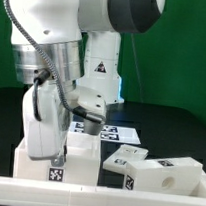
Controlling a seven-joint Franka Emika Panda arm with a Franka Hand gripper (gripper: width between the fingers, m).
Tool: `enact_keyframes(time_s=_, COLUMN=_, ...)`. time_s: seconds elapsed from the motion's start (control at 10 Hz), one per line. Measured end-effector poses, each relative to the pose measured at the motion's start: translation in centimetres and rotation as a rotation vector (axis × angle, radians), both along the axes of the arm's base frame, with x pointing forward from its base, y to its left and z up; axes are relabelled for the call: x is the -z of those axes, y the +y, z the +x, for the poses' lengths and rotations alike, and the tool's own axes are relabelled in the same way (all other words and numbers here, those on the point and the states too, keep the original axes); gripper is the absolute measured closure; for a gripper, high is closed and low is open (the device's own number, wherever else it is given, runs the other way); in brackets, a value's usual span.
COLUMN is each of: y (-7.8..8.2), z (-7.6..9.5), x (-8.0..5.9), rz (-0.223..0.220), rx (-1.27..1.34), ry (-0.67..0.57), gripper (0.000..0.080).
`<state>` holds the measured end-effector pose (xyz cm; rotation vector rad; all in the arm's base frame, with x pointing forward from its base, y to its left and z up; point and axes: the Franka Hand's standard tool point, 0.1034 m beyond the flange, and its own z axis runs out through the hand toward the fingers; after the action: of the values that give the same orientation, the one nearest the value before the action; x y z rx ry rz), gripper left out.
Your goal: Assemble cabinet
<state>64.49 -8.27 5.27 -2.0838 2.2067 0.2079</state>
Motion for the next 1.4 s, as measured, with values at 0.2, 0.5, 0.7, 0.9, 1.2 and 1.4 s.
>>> enact_keyframes(time_s=0.2, y=-0.1, z=0.1, x=0.1, rz=-0.001, rx=-0.006, ry=-0.002, gripper=0.0708)
enact_keyframes(time_s=0.5, y=0.0, z=0.1, x=0.1, rz=0.000, rx=-0.010, ry=-0.002, gripper=0.0444)
enact_keyframes(time_s=0.7, y=0.1, z=0.1, x=0.1, rz=0.000, rx=-0.011, ry=-0.002, gripper=0.0260)
enact_keyframes(time_s=0.9, y=0.5, z=0.2, x=-2.4, rz=0.011, rx=-0.023, ry=-0.019, gripper=0.0181)
enact_keyframes(time_s=1.2, y=1.7, z=-2.4, x=-5.2, rz=0.033, rx=-0.003, ry=-0.036, gripper=0.0151)
enact_keyframes(time_s=1.4, y=2.2, z=-3.8, x=-5.3, rz=0.039, rx=-0.002, ry=-0.027, gripper=0.0150)
